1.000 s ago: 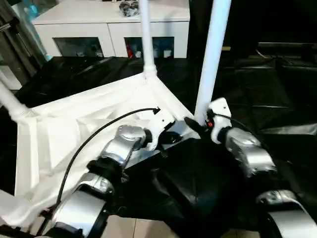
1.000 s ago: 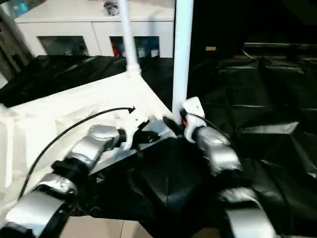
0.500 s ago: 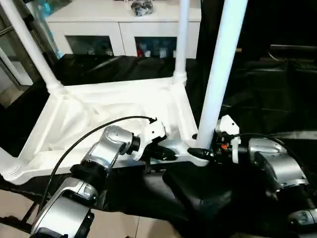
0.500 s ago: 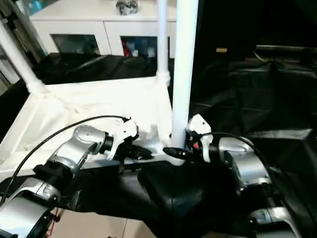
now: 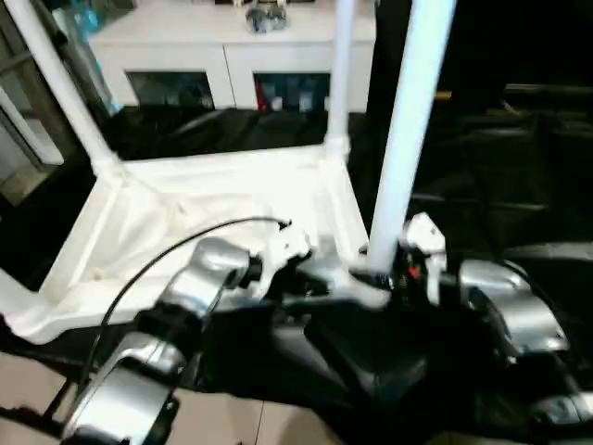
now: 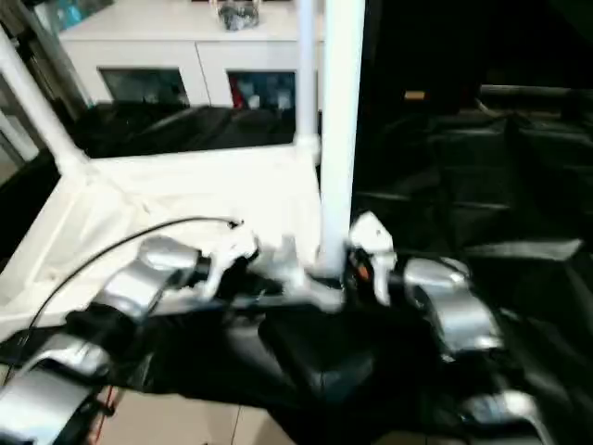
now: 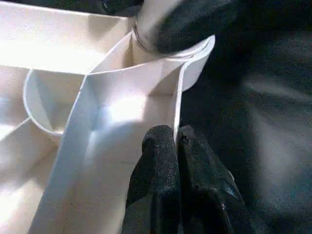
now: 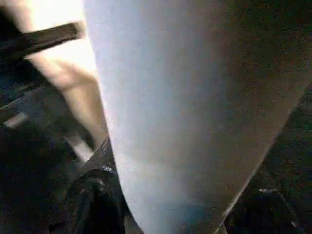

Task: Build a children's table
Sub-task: Rotate leg to tighten

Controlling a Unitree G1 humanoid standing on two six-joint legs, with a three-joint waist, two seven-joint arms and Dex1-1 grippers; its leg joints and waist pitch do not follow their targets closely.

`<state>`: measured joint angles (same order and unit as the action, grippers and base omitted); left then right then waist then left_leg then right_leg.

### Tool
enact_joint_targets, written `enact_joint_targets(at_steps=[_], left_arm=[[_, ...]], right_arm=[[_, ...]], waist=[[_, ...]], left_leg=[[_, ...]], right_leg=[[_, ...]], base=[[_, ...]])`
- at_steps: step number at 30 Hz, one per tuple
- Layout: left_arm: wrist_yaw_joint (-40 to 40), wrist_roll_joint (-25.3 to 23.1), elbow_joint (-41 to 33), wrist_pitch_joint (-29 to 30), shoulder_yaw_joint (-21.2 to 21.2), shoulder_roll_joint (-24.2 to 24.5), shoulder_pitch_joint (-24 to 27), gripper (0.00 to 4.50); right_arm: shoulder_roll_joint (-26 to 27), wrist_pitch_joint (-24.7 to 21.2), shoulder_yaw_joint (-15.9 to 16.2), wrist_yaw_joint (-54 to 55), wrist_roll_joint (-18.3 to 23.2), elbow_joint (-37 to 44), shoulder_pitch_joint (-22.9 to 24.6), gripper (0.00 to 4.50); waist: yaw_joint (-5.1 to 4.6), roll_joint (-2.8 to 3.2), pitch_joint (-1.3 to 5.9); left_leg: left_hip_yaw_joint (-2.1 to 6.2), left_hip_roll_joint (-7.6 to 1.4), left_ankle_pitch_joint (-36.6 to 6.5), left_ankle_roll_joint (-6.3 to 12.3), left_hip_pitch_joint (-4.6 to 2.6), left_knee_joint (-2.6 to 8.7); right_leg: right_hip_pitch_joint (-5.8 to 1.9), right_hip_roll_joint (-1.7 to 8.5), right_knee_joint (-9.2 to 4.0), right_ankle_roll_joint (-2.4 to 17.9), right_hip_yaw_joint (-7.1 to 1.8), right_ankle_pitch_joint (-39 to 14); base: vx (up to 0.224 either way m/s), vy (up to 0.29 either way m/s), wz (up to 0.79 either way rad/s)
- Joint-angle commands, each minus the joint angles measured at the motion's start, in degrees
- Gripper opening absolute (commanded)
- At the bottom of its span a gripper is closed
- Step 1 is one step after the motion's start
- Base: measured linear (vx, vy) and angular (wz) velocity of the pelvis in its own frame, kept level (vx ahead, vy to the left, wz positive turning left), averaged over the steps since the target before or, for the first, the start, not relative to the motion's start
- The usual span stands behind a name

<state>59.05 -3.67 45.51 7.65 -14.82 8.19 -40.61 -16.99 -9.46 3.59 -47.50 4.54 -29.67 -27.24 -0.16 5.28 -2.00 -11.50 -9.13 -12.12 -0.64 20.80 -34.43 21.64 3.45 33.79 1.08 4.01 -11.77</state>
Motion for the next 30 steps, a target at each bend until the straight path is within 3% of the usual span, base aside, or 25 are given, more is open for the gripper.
enact_joint_targets(at_steps=[1,3,5,9,10,11,13,15,22,26,30], left_arm=[[-7.8,0.5,1.1,1.3,1.0,-4.2,-2.0,0.0],[-11.6,0.7,2.2,2.7,1.9,-5.9,-2.8,0.0],[-16.2,1.2,3.9,3.9,3.5,-8.1,-3.9,0.0],[-20.8,0.9,5.5,3.9,4.5,-10.3,-4.9,0.0],[-21.0,0.8,5.6,3.0,4.5,-10.5,-4.9,0.0],[-21.1,0.7,5.7,2.7,4.5,-10.6,-4.9,0.0],[-19.8,0.0,5.4,1.5,3.7,-10.2,-4.6,0.0],[-18.4,-0.2,5.0,1.1,3.2,-9.5,-4.2,0.0],[-7.8,-0.3,1.7,0.0,-0.1,-5.2,-1.4,0.0],[-3.3,-0.5,1.2,-3.8,-0.8,-2.6,-0.5,0.0],[2.2,0.6,-0.4,-4.5,-1.4,-0.3,0.3,0.0]], right_arm=[[5.3,-1.6,3.0,7.0,-1.3,-6.5,-0.2,2.0],[7.3,-1.5,1.3,12.7,-1.3,-10.3,-2.0,1.98],[10.1,-1.1,-1.3,19.0,-0.5,-13.8,-4.0,1.97],[12.8,0.3,-2.3,25.5,-2.3,-17.4,-6.2,1.97],[13.3,0.9,-2.3,25.7,-2.6,-18.0,-6.5,1.97],[13.5,1.1,-2.3,25.8,-2.7,-18.2,-6.7,2.53],[14.0,1.0,-3.8,22.2,0.0,-18.4,-7.2,2.67],[13.5,1.2,-3.5,19.9,0.4,-17.9,-7.2,2.84],[7.9,1.8,0.9,5.6,0.1,-12.6,-5.3,3.14],[3.4,0.7,3.8,-6.7,1.3,-7.8,-2.9,3.14],[-0.5,-0.9,6.7,-15.3,2.0,-3.9,-1.0,3.14]], waist=[[-0.78,-0.43,1.92],[-1.95,-0.5,2.06],[-2.22,-0.44,2.14],[-2.79,-0.34,2.66],[-2.74,-0.38,2.78],[-2.63,-0.44,2.86],[-2.6,-0.5,2.88],[-2.51,-0.46,2.83],[-2.51,-0.56,2.8],[-1.7,-0.53,2.89],[-0.4,-0.82,2.79]], left_leg=[[3.19,-4.42,-17.6,0.67,-0.75,4.84],[3.31,-4.35,-19.6,0.18,-0.95,4.91],[3.1,-4.33,-18.3,1.35,-0.6,4.86],[2.97,-4.24,-14.6,3.1,-0.31,4.53],[2.91,-4.24,-12.8,4.28,-0.08,4.4],[2.8,-4.26,-11.3,5.44,-0.04,4.21],[2.79,-4.29,-10.2,6.82,0.18,4.15],[2.84,-4.48,-10.0,7.77,0.19,4.2],[2.77,-4.54,-10.0,8.01,0.38,4.12],[2.56,-4.83,-8.3,9.22,0.22,3.94],[2.4,-4.93,-9.2,8.63,0.0,4.03]], right_leg=[[-1.46,5.87,-5.74,10.3,-2.95,-25.3],[-1.42,5.73,-5.84,11.1,-2.85,-22.9],[-1.62,5.82,-5.75,12.0,-3.04,-19.7],[-2.02,5.94,-5.31,13.8,-2.96,-13.1],[-2.32,6.0,-5.1,14.2,-2.91,-10.7],[-2.31,6.06,-4.94,14.6,-2.92,-8.9],[-2.58,6.08,-4.73,15.0,-2.84,-7.5],[-2.64,6.1,-4.6,15.1,-2.77,-6.8],[-2.89,6.1,-4.64,14.8,-2.67,-8.9],[-2.71,5.87,-4.32,15.1,-2.45,-6.4],[-2.7,5.9,-4.43,14.5,-2.58,-8.9]], base=[[0.0,0.0,0.0],[0.0,0.0,0.0],[0.0,0.0,0.0],[0.0,0.0,0.0],[0.0,0.0,0.0],[0.0,0.0,0.0],[0.0,0.0,0.0],[0.0,0.0,0.0],[0.0,0.0,0.0],[0.0,0.0,0.0],[0.0,0.0,0.0]])
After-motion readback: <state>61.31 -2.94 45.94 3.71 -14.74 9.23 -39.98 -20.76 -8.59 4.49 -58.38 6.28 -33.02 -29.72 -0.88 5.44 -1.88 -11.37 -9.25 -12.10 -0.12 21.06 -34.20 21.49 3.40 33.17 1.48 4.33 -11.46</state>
